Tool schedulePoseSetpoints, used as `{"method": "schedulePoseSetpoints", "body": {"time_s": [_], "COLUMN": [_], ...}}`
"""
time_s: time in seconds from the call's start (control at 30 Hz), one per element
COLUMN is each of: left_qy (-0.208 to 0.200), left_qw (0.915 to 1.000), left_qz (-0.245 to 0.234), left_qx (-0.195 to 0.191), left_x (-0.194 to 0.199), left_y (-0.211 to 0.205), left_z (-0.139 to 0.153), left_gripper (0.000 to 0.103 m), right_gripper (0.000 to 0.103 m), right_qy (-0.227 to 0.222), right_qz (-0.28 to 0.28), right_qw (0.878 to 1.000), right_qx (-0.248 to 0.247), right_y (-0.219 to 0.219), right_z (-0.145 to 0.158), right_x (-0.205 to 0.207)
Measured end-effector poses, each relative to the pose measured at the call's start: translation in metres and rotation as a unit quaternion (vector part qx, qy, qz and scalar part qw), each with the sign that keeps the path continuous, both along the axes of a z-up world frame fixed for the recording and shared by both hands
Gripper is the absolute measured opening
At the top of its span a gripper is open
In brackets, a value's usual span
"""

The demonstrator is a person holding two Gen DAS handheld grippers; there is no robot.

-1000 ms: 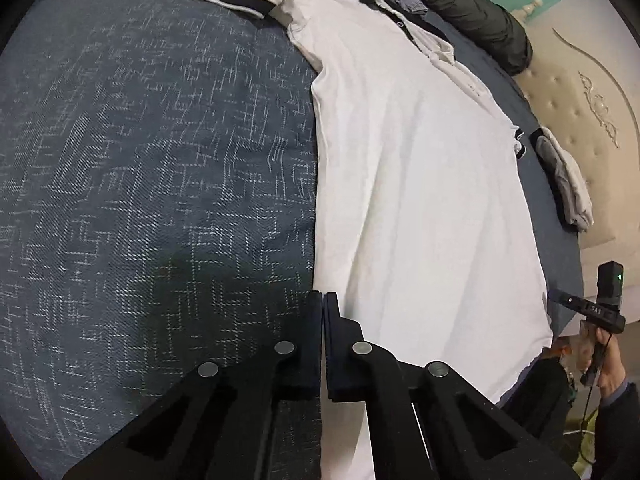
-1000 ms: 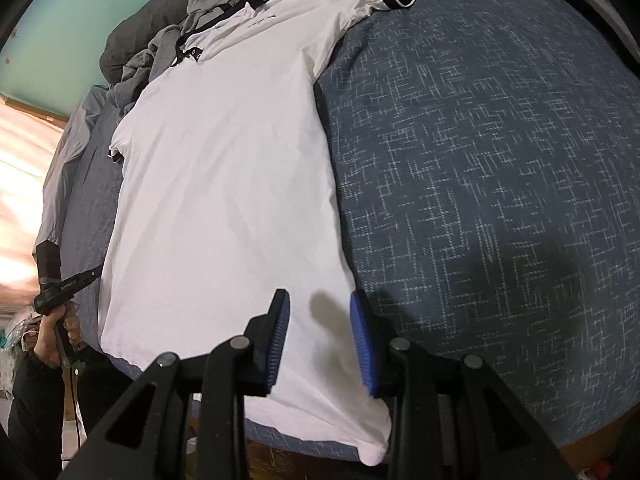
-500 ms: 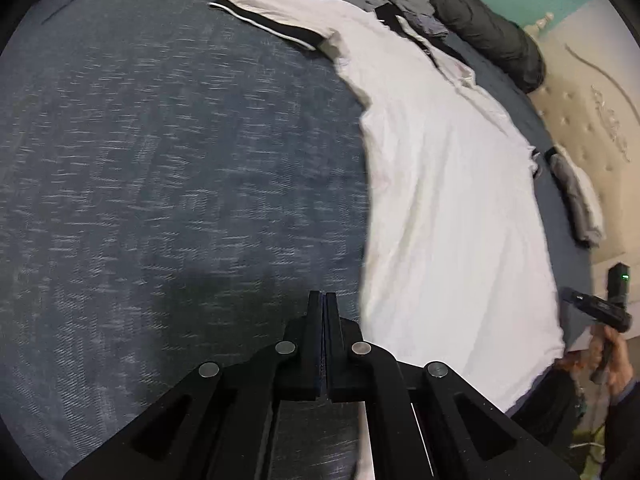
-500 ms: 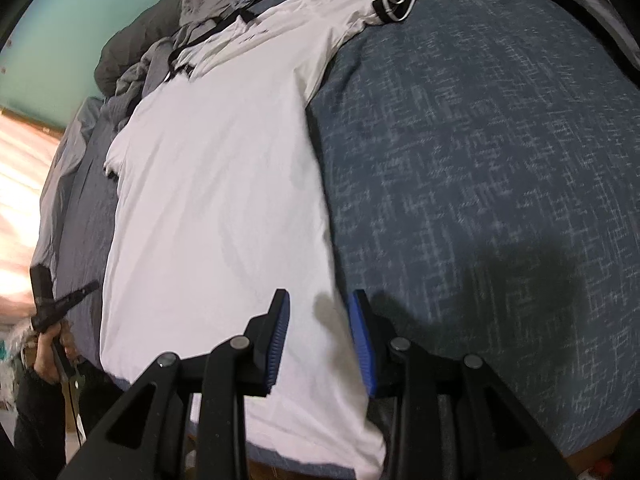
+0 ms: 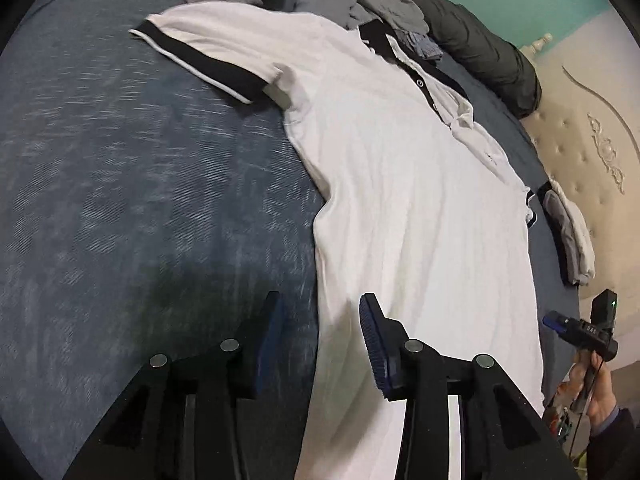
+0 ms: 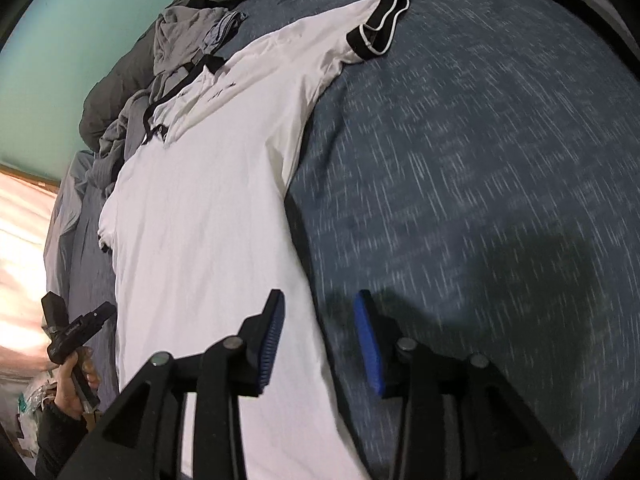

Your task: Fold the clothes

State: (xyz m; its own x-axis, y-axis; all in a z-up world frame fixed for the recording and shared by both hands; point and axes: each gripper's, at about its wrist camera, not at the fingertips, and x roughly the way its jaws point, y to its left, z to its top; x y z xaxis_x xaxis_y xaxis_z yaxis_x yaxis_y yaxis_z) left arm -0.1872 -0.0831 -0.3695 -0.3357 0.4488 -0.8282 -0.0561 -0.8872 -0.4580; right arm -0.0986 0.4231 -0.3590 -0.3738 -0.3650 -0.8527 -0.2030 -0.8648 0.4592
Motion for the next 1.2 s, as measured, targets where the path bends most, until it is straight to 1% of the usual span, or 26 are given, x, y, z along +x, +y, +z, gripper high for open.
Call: {"method": "schedulePoseSetpoints", "body": {"time_s": [0.03, 0.07, 0.17, 0.3, 0.37, 0.43, 0.57, 0.63, 0.7, 0.8, 0.9, 1.0, 1.07, 1.2], "left_qy": [-0.001, -0.001, 0.009, 0.026, 0.03, 0.035, 0.04, 0.038, 0.037, 0.044, 0.056, 0.062, 0.07, 0.076], "left_qw": [1.0, 1.0, 0.9999, 0.9994, 0.9992, 0.9991, 0.9986, 0.9986, 0.9986, 0.9982, 0.9976, 0.9974, 0.9969, 0.9966], "left_qz": [-0.002, -0.004, -0.008, 0.018, 0.027, 0.026, 0.035, 0.036, 0.037, 0.039, 0.041, 0.033, 0.024, 0.019], "left_qx": [-0.001, -0.002, -0.011, -0.011, -0.006, -0.004, 0.007, 0.011, 0.009, 0.006, -0.001, -0.016, -0.026, -0.027], "left_x": [-0.001, -0.003, -0.004, -0.001, -0.001, 0.0, 0.0, 0.001, 0.002, 0.003, 0.004, 0.004, 0.005, 0.007], "left_y": [0.0, 0.0, -0.001, -0.019, -0.027, -0.03, -0.033, -0.032, -0.032, -0.031, -0.028, -0.023, -0.019, -0.019], "left_z": [-0.002, -0.005, -0.007, -0.003, -0.002, -0.002, -0.007, -0.01, -0.012, -0.011, -0.011, -0.009, -0.005, -0.004], "left_gripper": [0.028, 0.002, 0.002, 0.002, 0.002, 0.002, 0.002, 0.002, 0.003, 0.003, 0.003, 0.003, 0.003, 0.003], "right_gripper": [0.049, 0.049, 0.049, 0.049, 0.049, 0.049, 0.049, 0.044, 0.031, 0.02, 0.02, 0.02, 0.02, 0.02], "right_qy": [0.002, 0.005, 0.014, 0.03, 0.037, 0.043, 0.039, 0.036, 0.037, 0.038, 0.044, 0.053, 0.061, 0.054], "right_qz": [-0.003, -0.007, -0.015, -0.018, -0.018, -0.018, -0.015, -0.012, -0.014, -0.012, -0.005, -0.003, 0.0, 0.022], "right_qw": [1.0, 1.0, 1.0, 0.999, 0.999, 0.999, 0.999, 0.999, 0.999, 0.999, 0.998, 0.997, 0.996, 0.995], "right_qx": [-0.003, -0.006, -0.014, -0.019, -0.016, -0.015, -0.006, -0.002, 0.006, 0.019, 0.038, 0.059, 0.059, 0.078], "right_y": [0.002, 0.004, 0.007, 0.008, 0.006, 0.003, -0.004, -0.007, -0.009, -0.011, -0.015, -0.018, -0.02, -0.03], "right_z": [-0.001, -0.002, -0.005, -0.005, -0.006, -0.006, -0.013, -0.019, -0.023, -0.028, -0.026, -0.021, -0.018, -0.021], "right_x": [-0.004, -0.009, -0.021, -0.041, -0.053, -0.064, -0.081, -0.089, -0.096, -0.104, -0.108, -0.111, -0.113, -0.12]}}
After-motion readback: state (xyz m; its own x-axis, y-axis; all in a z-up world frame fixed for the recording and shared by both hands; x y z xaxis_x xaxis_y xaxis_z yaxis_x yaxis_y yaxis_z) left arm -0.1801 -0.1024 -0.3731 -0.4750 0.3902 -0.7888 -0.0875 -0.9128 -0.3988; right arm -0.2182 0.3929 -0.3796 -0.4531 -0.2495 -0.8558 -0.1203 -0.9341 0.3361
